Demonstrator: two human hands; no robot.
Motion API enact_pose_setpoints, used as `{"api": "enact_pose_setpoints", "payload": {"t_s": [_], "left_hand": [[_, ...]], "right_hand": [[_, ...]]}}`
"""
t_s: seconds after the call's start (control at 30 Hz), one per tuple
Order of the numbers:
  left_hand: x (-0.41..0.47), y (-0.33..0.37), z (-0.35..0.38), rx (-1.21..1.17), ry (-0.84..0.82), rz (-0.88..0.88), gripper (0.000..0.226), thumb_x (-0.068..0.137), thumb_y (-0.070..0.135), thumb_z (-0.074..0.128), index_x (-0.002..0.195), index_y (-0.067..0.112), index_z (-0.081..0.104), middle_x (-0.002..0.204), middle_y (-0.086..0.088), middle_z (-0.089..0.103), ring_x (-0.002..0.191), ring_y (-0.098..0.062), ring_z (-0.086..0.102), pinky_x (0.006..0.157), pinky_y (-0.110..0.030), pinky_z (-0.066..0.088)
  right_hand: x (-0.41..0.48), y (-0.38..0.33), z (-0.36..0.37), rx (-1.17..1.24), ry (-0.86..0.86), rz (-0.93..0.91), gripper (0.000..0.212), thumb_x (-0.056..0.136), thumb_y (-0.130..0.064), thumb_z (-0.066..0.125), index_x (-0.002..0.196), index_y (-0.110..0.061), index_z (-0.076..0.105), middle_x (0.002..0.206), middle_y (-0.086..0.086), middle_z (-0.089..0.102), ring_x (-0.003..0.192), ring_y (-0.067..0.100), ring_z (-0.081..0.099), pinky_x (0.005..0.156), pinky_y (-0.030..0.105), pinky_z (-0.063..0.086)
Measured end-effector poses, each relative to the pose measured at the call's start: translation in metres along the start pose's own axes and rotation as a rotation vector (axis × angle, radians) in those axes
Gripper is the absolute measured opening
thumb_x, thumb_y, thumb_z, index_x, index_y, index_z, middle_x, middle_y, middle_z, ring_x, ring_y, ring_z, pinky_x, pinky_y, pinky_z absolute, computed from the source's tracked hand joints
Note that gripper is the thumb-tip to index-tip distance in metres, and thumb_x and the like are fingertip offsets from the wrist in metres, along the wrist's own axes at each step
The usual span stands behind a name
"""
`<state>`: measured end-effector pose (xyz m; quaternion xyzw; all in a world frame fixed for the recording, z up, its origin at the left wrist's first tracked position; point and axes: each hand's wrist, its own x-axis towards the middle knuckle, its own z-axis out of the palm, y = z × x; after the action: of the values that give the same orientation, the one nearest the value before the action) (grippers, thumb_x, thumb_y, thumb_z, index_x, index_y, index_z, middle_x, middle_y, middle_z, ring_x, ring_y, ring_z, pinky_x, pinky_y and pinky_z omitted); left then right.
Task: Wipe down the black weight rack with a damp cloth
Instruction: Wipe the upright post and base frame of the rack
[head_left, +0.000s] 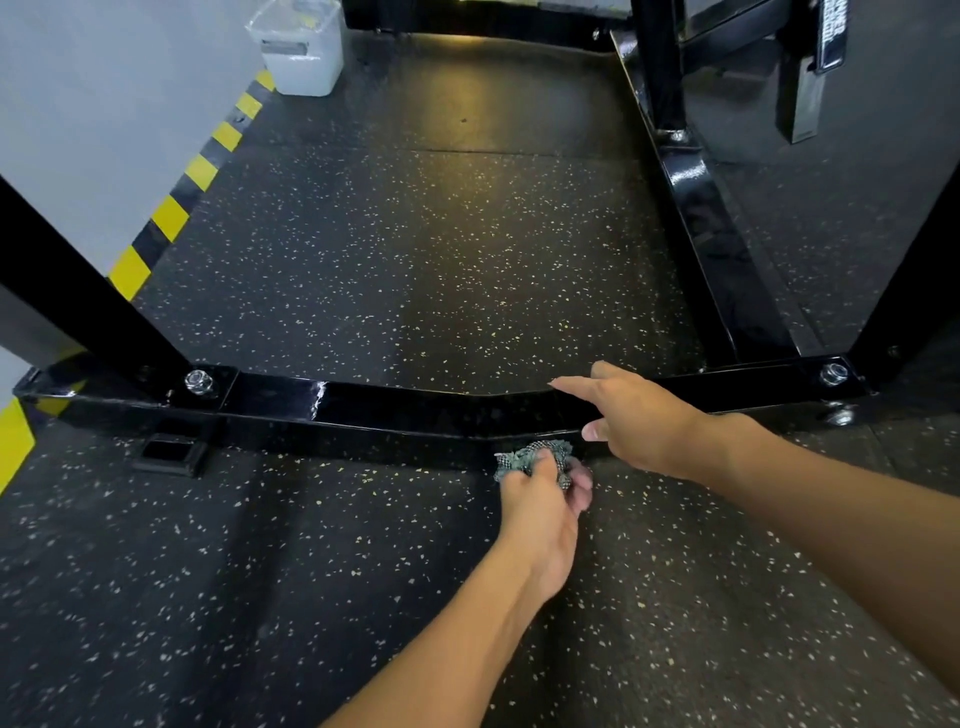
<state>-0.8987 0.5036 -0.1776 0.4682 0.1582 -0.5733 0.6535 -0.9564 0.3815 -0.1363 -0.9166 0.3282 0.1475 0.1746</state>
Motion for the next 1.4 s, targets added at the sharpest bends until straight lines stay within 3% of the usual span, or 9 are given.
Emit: {"api": "enact_pose_setpoints", "payload": {"t_s": [0.13,0.3,0.43,0.8,0.97,1.1,1.2,1.3,1.4], "left_hand": [[0.008,-0.006,0.009,0.137,0.091,0.034,0.013,0.107,0.013,0.035,0.107,0.004,0.045,0.07,-0.007,0.057,0.05,-0.011,0.05,0.06,-0.026,0.041],[0.012,-0.011,0.014,0.063,0.153,-0.022,0.011,0.106,0.009,0.036,0.101,0.006,0.046,0.058,-0.005,0.057,0.043,-0.011,0.046,0.051,-0.023,0.037],[0.006,-0.009,0.002,0.021,0.148,0.099,0.01,0.105,0.012,0.039,0.101,0.007,0.047,0.072,-0.007,0.055,0.045,-0.01,0.046,0.054,-0.024,0.038],[0.012,-0.005,-0.006,0.138,0.246,0.103,0.012,0.105,0.014,0.035,0.097,0.012,0.044,0.072,-0.007,0.051,0.043,-0.011,0.041,0.048,-0.024,0.033],[0.008,-0.002,-0.012,0.197,0.225,0.176,0.014,0.105,0.016,0.036,0.1,0.008,0.046,0.07,-0.005,0.053,0.042,-0.012,0.043,0.046,-0.024,0.034],[0.013,-0.001,-0.014,0.201,0.235,0.075,0.015,0.106,0.018,0.038,0.111,0.008,0.048,0.074,-0.006,0.053,0.042,-0.012,0.045,0.043,-0.023,0.038],[0.009,0.001,-0.021,0.206,0.217,0.152,0.015,0.106,0.02,0.04,0.105,0.008,0.049,0.069,-0.004,0.054,0.042,-0.012,0.046,0.05,-0.026,0.038],[0.012,0.003,-0.025,0.2,0.212,0.167,0.012,0.105,0.017,0.04,0.101,0.01,0.048,0.069,-0.005,0.053,0.041,-0.013,0.047,0.051,-0.027,0.037],[0.011,0.005,-0.023,0.183,0.214,0.134,0.01,0.105,0.017,0.039,0.103,0.012,0.047,0.071,-0.005,0.052,0.04,-0.012,0.046,0.051,-0.027,0.034]], "right_hand": [[0.003,0.003,-0.001,0.054,0.008,-0.006,0.063,0.098,-0.017,0.059,0.153,-0.031,0.03,0.107,-0.006,0.039,0.103,0.016,0.05,0.084,0.028,0.043],[0.001,0.003,0.001,0.042,0.018,0.004,0.064,0.099,-0.018,0.058,0.154,-0.031,0.029,0.106,-0.006,0.039,0.1,0.017,0.055,0.087,0.03,0.048],[0.002,0.005,0.002,0.089,0.026,0.001,0.064,0.099,-0.017,0.058,0.154,-0.031,0.029,0.106,-0.007,0.037,0.099,0.016,0.054,0.085,0.028,0.048],[-0.001,0.001,0.006,0.007,0.045,0.016,0.065,0.1,-0.02,0.056,0.155,-0.031,0.025,0.11,-0.003,0.04,0.091,0.018,0.058,0.083,0.032,0.052],[-0.003,-0.002,0.005,-0.018,0.049,0.024,0.067,0.099,-0.014,0.058,0.155,-0.03,0.025,0.109,-0.003,0.04,0.078,0.009,0.053,0.069,0.025,0.045],[0.003,-0.028,-0.003,-0.022,-0.026,-0.079,0.063,0.097,-0.019,0.06,0.152,-0.025,0.029,0.111,0.001,0.044,0.095,0.024,0.058,0.081,0.035,0.049],[0.005,-0.041,0.003,-0.097,-0.014,-0.128,0.071,0.097,-0.006,0.056,0.155,-0.028,0.021,0.104,-0.003,0.038,0.089,0.021,0.058,0.069,0.03,0.043],[0.01,-0.035,0.002,-0.013,-0.039,-0.11,0.074,0.097,-0.003,0.056,0.156,-0.03,0.021,0.114,-0.001,0.044,0.105,0.022,0.059,0.076,0.029,0.047],[0.013,-0.034,0.0,0.045,-0.044,-0.104,0.07,0.098,-0.008,0.056,0.155,-0.033,0.024,0.111,0.0,0.046,0.096,0.019,0.056,0.075,0.031,0.047]]}}
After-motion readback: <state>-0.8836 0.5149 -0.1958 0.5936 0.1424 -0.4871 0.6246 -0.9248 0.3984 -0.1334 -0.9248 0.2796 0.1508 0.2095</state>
